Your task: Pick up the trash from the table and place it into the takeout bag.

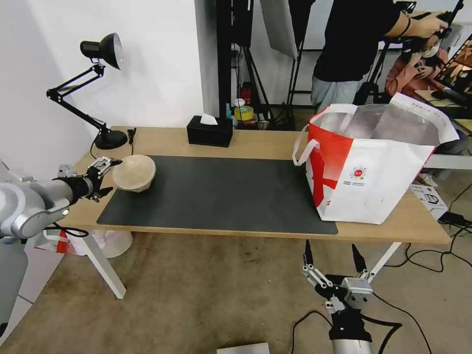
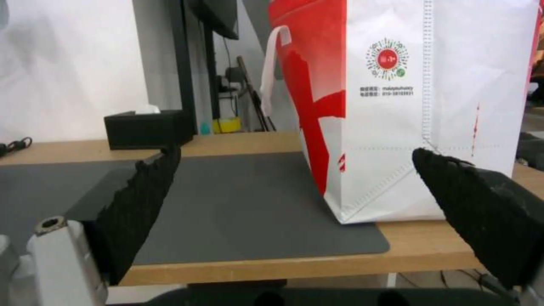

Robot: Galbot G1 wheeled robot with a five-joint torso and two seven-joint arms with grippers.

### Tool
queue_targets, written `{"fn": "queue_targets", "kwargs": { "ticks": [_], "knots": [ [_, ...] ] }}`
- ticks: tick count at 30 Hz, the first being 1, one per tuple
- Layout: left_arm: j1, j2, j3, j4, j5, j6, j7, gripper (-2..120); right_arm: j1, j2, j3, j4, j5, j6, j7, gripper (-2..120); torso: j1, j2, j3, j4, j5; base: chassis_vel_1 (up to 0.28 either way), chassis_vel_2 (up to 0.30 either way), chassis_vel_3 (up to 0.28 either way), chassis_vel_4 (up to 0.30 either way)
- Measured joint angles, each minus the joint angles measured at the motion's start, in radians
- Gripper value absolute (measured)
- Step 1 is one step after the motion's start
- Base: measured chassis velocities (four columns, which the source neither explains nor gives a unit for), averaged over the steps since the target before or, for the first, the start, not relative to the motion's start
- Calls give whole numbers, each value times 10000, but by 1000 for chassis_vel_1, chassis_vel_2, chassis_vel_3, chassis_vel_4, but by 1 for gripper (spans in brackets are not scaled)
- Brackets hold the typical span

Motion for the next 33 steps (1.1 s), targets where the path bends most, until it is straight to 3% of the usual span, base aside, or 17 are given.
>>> {"fn": "queue_targets", "kwargs": {
  "ticks": [33],
  "knots": [
    [-994, -502, 1166, 956, -38, 360, -539, 100, 0, 0, 0, 0, 0, 0, 0, 100, -1, 0, 0, 0, 0, 0, 0, 0, 0]
  ]
}}
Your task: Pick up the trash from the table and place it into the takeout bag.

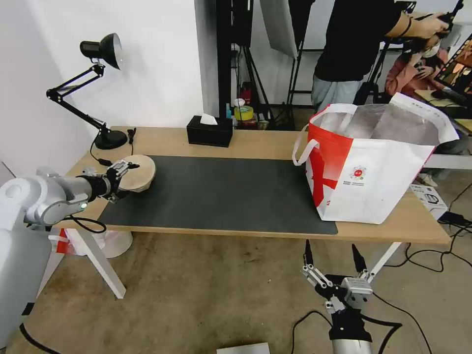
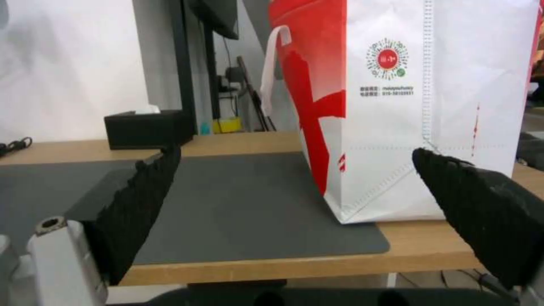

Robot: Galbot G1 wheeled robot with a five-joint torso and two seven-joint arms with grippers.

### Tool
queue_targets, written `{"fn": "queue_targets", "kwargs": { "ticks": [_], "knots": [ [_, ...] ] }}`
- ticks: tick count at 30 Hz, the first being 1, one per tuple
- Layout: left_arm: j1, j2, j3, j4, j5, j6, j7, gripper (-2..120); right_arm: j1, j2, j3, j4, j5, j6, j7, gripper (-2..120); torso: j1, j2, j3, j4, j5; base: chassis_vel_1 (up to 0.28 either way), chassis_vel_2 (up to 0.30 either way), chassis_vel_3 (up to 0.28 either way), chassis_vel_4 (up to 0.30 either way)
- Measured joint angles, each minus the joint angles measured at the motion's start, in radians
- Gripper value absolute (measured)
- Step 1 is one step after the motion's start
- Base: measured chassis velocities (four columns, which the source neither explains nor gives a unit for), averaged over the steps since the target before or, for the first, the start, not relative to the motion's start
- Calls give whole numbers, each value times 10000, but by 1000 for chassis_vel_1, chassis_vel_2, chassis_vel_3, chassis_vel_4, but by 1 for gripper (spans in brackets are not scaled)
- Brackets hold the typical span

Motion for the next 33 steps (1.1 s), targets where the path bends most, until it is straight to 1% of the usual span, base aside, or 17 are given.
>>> {"fn": "queue_targets", "kwargs": {
  "ticks": [6, 8, 14, 20, 28, 33],
  "knots": [
    [-17, -33, 42, 78, 70, 35, -63, 100, 0, 0, 0, 0, 0, 0, 0, 100, 0, 0, 0, 0, 0, 0, 0, 0, 0],
    [-12, -51, 46, 157, 134, 58, -168, 100, 0, 0, 0, 0, 0, 0, 0, 100, 0, 0, 0, 0, 0, 0, 0, 0, 0],
    [118, -46, -98, 188, 208, 137, -272, 100, 0, 0, 0, 0, 0, 0, 0, 100, 0, 1, 0, 1, 0, 0, 0, 0, 0],
    [46, -29, -97, 325, 315, 138, -293, 100, 0, 0, 0, 0, 0, 0, 0, 100, 0, 0, 0, 0, 0, 0, 0, 0, 0],
    [-229, -118, 119, 854, 531, 106, -169, 100, 0, 0, 0, 0, 0, 0, 0, 100, 0, 0, 0, 1, 0, 0, 0, 0, 0],
    [-391, -202, 283, 1057, 617, 79, -93, 100, 0, 0, 0, 0, 0, 0, 0, 100, 0, 0, 0, 0, 0, 0, 0, 0, 0]
  ]
}}
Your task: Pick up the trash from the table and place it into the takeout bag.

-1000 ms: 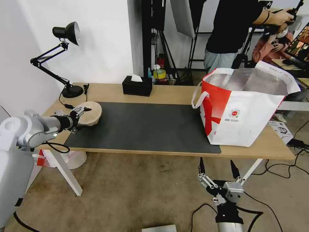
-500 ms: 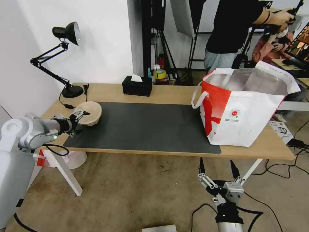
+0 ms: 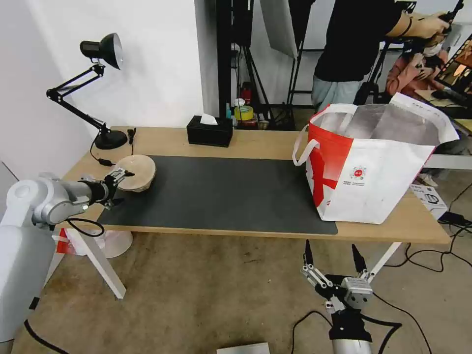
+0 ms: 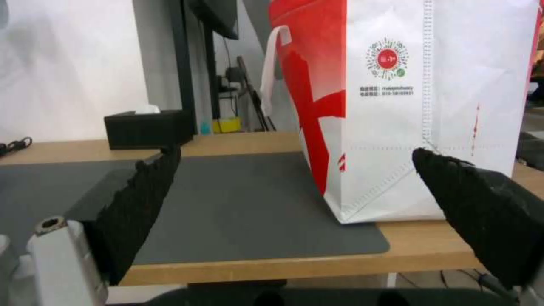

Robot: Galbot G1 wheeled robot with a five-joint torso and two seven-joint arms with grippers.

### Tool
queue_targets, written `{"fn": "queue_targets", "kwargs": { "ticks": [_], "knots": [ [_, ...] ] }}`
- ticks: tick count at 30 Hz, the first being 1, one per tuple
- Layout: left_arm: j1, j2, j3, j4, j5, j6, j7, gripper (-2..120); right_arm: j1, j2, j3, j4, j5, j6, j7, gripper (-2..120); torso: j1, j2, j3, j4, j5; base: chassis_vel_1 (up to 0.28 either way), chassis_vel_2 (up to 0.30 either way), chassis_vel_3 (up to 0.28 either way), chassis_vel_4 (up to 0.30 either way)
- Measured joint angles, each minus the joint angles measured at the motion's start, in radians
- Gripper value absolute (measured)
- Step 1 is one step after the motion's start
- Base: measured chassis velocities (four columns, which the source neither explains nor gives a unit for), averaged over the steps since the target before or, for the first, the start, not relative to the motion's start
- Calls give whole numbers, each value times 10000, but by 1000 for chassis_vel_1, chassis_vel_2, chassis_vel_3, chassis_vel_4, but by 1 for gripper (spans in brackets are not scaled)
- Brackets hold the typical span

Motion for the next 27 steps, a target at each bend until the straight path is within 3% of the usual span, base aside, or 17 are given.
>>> {"fn": "queue_targets", "kwargs": {
  "ticks": [27],
  "knots": [
    [-1219, -436, 1016, 1152, 392, 17, 238, 100, 0, 0, 0, 0, 0, 0, 0, 100, 0, 0, 0, 0, 0, 0, 0, 0, 0]
  ]
}}
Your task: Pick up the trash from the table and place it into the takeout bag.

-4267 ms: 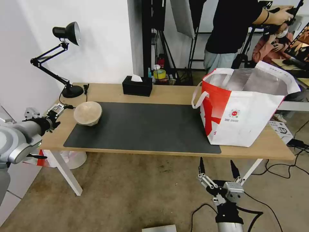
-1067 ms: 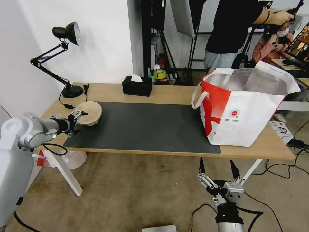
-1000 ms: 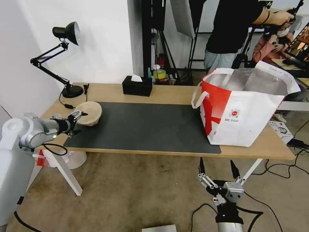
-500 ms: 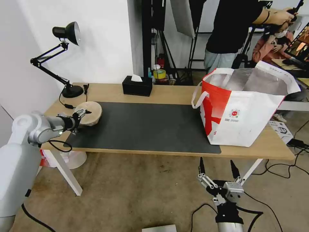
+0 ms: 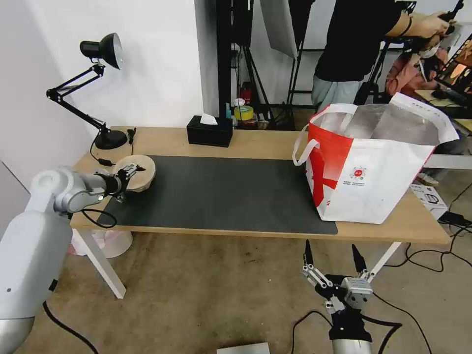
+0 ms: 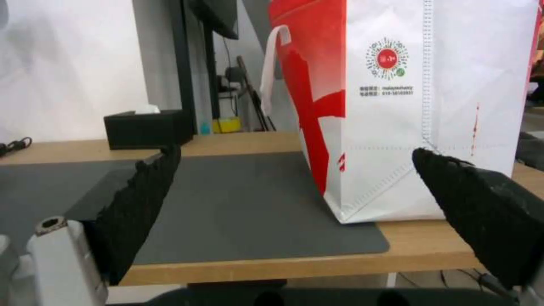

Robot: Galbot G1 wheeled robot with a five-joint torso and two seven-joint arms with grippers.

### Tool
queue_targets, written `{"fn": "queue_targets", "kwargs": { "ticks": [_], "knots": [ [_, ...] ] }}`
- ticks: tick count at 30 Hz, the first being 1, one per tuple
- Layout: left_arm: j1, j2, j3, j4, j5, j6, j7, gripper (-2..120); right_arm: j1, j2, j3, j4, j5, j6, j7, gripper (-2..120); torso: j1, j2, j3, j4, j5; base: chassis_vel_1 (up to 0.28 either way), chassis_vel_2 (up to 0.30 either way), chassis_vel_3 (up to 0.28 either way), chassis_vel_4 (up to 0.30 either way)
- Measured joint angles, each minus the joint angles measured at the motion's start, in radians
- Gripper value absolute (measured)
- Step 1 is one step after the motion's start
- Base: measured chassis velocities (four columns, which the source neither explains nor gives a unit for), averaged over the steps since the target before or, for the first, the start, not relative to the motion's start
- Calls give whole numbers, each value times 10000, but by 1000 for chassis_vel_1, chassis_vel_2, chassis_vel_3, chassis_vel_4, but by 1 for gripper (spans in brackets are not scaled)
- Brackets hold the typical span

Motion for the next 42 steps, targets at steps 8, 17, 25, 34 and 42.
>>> {"fn": "queue_targets", "kwargs": {
  "ticks": [8, 17, 25, 34, 42],
  "knots": [
    [43, -104, -37, 119, 191, 14, 124, 100, 0, 0, 0, 0, 0, 0, 0, 100, 0, 0, -1, 0, 0, 0, 0, 0, 0],
    [-123, -183, 0, 274, 326, 18, 199, 100, 0, 0, 0, 0, 0, 0, 0, 100, 0, 0, -1, 0, 0, 0, 0, 0, 0],
    [-483, -373, 251, 663, 581, -151, 223, 85, 0, 0, 0, 0, 0, 0, 0, 100, 0, 0, -1, 1, 0, 0, 0, 0, 0],
    [-590, -450, 331, 755, 760, -195, 247, 54, 0, 0, 0, 0, 0, 0, 0, 100, 0, 2, -1, 0, 0, 0, 0, 0, 0],
    [-592, -470, 337, 721, 861, -191, 247, 25, 0, 0, 0, 0, 0, 0, 0, 100, 0, 1, 0, 0, 0, 0, 0, 0, 0]
  ]
}}
